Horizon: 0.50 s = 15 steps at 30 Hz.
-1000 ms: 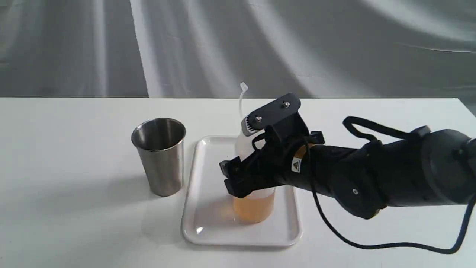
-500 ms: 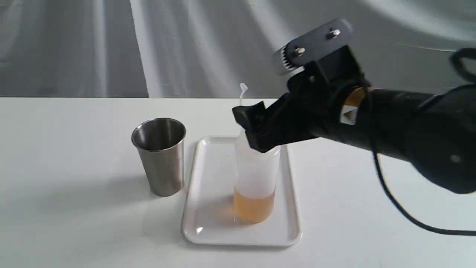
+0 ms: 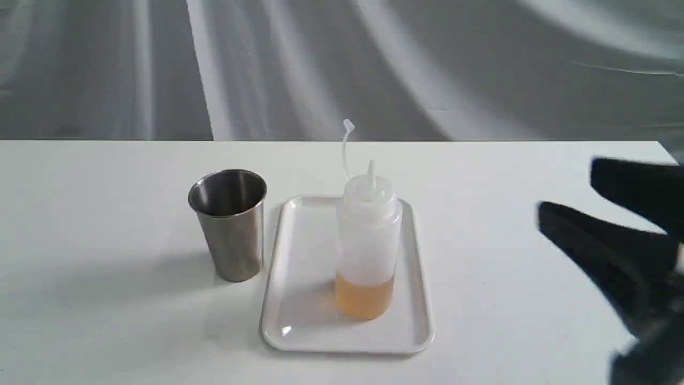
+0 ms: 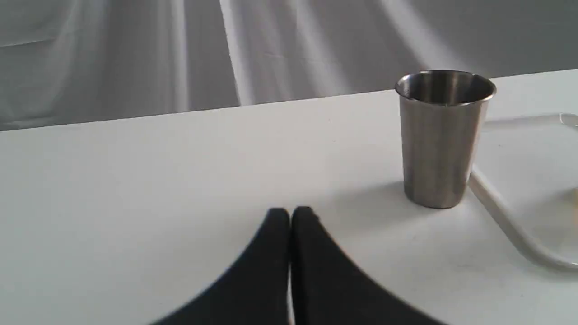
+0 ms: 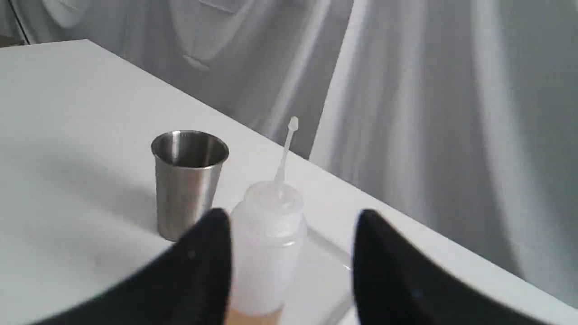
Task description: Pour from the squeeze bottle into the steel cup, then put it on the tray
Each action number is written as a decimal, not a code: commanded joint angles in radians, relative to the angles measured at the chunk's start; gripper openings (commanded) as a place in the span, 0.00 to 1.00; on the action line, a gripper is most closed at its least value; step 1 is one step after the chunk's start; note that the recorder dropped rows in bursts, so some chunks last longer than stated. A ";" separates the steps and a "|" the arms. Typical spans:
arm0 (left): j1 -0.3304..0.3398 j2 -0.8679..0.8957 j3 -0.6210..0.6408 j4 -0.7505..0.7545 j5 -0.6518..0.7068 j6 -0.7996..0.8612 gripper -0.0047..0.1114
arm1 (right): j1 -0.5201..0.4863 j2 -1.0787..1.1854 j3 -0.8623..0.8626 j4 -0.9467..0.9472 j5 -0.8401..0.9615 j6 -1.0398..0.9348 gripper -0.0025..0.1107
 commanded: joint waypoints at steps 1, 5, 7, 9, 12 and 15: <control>-0.006 -0.003 0.004 -0.001 -0.007 -0.003 0.04 | -0.008 -0.176 0.081 -0.021 0.000 0.031 0.10; -0.006 -0.003 0.004 -0.001 -0.007 -0.003 0.04 | -0.008 -0.362 0.108 0.076 0.011 0.067 0.02; -0.006 -0.003 0.004 -0.001 -0.007 -0.003 0.04 | -0.008 -0.426 0.108 0.132 0.024 0.068 0.02; -0.006 -0.003 0.004 -0.001 -0.007 -0.003 0.04 | -0.008 -0.470 0.108 0.147 0.024 0.075 0.02; -0.006 -0.003 0.004 -0.001 -0.007 -0.005 0.04 | -0.008 -0.491 0.108 0.147 0.026 0.082 0.02; -0.006 -0.003 0.004 -0.001 -0.007 -0.005 0.04 | -0.008 -0.491 0.108 0.147 0.041 0.082 0.02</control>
